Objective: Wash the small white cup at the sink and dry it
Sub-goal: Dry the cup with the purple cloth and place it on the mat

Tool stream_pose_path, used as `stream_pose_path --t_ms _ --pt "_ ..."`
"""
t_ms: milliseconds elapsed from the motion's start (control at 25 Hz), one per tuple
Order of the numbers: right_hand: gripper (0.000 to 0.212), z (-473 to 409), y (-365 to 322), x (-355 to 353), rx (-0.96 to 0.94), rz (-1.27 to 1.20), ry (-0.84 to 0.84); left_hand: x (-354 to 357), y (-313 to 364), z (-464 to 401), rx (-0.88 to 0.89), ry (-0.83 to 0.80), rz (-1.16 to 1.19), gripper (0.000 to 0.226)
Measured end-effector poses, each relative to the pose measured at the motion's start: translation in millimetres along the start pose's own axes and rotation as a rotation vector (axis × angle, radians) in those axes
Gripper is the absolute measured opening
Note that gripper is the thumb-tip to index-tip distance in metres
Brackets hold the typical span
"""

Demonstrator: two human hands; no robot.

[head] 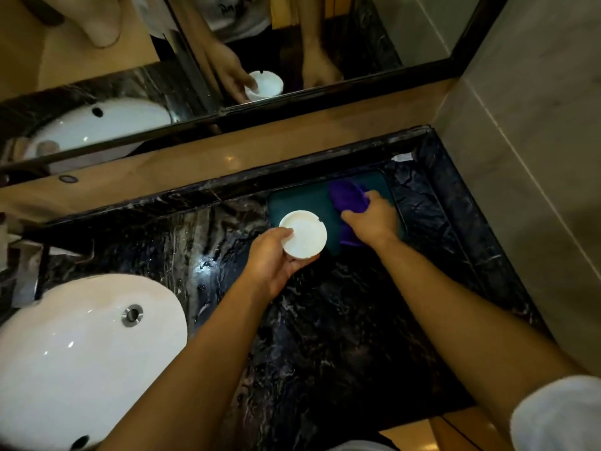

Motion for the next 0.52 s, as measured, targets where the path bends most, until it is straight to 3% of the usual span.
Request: stream_pose_path --t_ms 80,200,360,520 --pt "0.032 27 -14 -10 0.087 -0.35 0.003 -14 1 8 -0.004 0.011 0.008 0.038" --pt "0.045 89 -49 -24 -0.048 -0.517 -0.066 -38 2 30 -0.031 -0.007 0.048 0.047" --pt "0.067 183 -87 -16 -0.44 -0.236 -0.185 -77 7 63 0.045 -0.194 0.17 0.041" --pt "0.05 245 -100 3 -0.446 -0.084 -0.223 -119 -2 87 0.005 -0.235 0.315 0.043"
Point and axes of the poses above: each hand's wrist, its own z-axis away from the middle knuckle, its own x-axis out of the palm, y = z × x, the point moved 5 cm from there along -z, towards the middle knuckle, and after that the axes turned 14 degrees about y, right-handed, at the moved point
